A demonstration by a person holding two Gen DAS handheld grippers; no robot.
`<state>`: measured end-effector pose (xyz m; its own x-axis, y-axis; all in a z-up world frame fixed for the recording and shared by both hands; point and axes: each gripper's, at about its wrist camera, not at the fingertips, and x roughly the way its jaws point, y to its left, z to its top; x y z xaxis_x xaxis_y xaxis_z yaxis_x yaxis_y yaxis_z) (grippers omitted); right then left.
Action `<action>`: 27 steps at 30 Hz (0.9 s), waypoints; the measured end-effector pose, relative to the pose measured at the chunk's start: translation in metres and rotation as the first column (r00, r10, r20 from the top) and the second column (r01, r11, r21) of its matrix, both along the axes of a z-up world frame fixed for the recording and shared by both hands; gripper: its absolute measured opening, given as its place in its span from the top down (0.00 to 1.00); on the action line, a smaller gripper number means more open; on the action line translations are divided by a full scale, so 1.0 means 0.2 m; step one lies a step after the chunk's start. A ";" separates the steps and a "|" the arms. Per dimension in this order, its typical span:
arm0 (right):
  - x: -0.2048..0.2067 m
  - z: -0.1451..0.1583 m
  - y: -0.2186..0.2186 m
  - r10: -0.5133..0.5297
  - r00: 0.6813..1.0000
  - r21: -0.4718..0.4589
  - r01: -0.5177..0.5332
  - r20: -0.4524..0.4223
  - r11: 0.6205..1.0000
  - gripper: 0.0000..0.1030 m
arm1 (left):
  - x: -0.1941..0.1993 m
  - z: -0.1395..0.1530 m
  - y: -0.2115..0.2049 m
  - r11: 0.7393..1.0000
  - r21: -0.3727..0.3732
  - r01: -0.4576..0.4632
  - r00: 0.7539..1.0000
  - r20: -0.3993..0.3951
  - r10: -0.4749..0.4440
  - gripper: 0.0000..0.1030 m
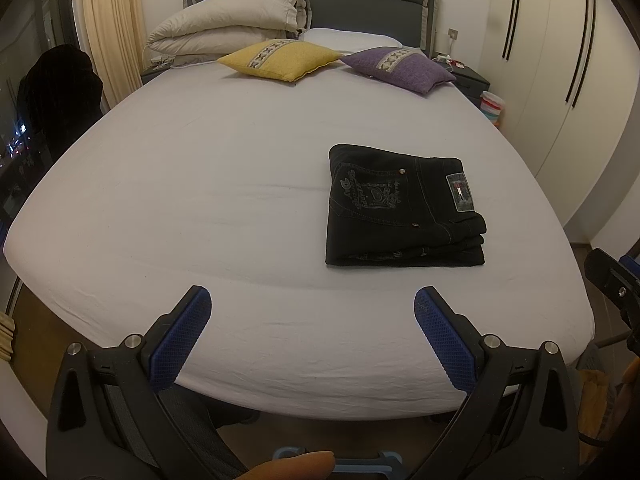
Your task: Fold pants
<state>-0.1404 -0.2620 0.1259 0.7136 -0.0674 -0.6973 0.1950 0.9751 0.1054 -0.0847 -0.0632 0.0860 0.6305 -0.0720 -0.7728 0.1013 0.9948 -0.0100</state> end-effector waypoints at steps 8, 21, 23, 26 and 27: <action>0.00 0.01 0.00 0.001 1.000 0.001 -0.001 -0.001 1.000 0.00 | 0.00 0.00 0.00 1.000 0.000 0.000 1.000 0.000 0.000 0.00; 0.00 0.01 0.00 0.002 1.000 0.000 -0.002 -0.002 1.000 0.00 | 0.00 0.00 0.00 1.000 0.000 0.000 1.000 -0.002 0.000 0.00; 0.00 0.01 -0.01 0.002 1.000 0.001 -0.002 -0.002 1.000 0.00 | 0.00 0.00 0.00 1.000 -0.001 0.000 1.000 -0.002 0.000 0.00; -0.01 0.00 0.00 0.001 1.000 0.000 -0.001 -0.001 1.000 0.00 | -0.01 0.00 0.00 1.000 -0.001 0.000 1.000 0.000 0.000 0.00; 0.00 0.01 -0.01 0.002 1.000 0.000 -0.002 -0.002 1.000 0.00 | -0.01 -0.01 -0.01 1.000 0.000 0.001 1.000 0.001 -0.001 0.00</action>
<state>-0.1412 -0.2631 0.1276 0.7122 -0.0658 -0.6989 0.1935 0.9754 0.1054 -0.0862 -0.0644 0.0839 0.6315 -0.0728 -0.7719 0.1020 0.9947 -0.0104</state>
